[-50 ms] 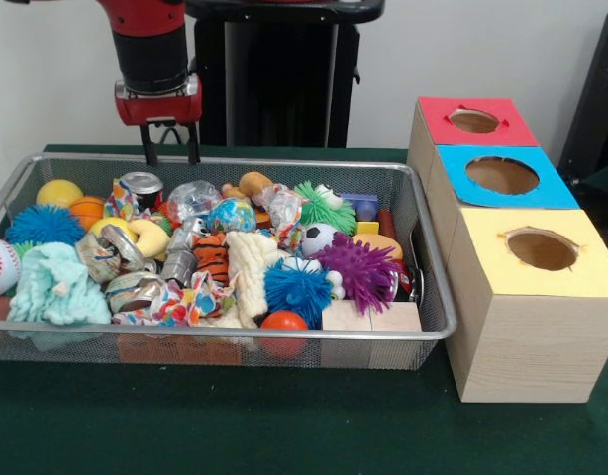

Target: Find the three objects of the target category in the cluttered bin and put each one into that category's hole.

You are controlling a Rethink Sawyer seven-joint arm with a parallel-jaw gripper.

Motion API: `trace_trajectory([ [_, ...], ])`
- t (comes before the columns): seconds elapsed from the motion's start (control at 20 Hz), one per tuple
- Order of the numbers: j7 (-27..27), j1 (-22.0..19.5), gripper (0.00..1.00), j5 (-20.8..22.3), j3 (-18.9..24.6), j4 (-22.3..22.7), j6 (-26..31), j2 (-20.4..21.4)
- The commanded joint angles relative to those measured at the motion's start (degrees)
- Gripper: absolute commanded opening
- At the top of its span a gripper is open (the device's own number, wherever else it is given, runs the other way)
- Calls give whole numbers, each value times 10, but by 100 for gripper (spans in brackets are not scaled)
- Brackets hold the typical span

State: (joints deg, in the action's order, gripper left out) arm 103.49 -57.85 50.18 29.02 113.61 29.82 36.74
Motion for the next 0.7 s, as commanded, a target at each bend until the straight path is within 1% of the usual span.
trace_trajectory([
  [0.05, -19, 17, 100, 23, -26, -129, 23, -72],
  [0.25, 8, 48, 100, 15, -38, -172, 19, -110],
  [0.4, 32, 69, 100, 9, -52, -191, 7, -130],
  [0.6, 50, 86, 100, -1, -61, -205, -5, -144],
  [0.7, 67, 98, 100, -1, -71, -204, -16, -142],
])
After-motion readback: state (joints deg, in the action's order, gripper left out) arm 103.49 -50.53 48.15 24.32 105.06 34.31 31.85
